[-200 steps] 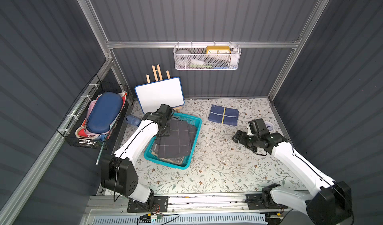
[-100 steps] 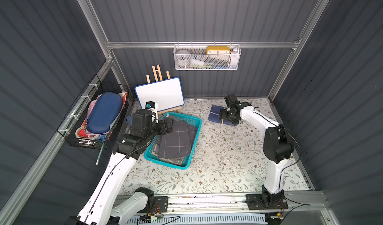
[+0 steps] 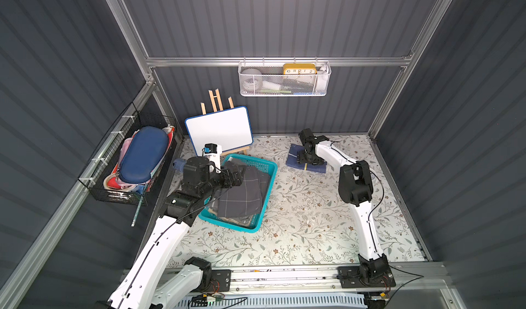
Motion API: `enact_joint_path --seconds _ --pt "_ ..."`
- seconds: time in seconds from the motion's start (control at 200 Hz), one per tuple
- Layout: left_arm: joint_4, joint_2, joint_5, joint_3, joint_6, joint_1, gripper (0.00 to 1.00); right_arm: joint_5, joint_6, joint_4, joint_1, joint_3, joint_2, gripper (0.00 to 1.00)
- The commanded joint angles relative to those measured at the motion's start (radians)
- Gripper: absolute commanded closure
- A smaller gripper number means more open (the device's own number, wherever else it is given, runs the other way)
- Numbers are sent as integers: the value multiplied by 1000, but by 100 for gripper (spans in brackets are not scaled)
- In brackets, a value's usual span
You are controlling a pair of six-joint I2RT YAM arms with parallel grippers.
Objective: Put the folded pillowcase in the basket
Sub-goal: Adjust the pillowcase at the center of the board.
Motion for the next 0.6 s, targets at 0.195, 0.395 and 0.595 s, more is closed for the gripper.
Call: enact_joint_path --seconds 0.195,0.395,0.595 --pt "43 0 53 -19 -23 4 1 -81 25 -161 -14 -45 -21 12" --pt "53 10 88 -41 -36 3 0 -133 68 11 1 -410 -218 14" --pt "89 47 124 -72 -57 3 1 -176 158 147 58 -729 -453 15"
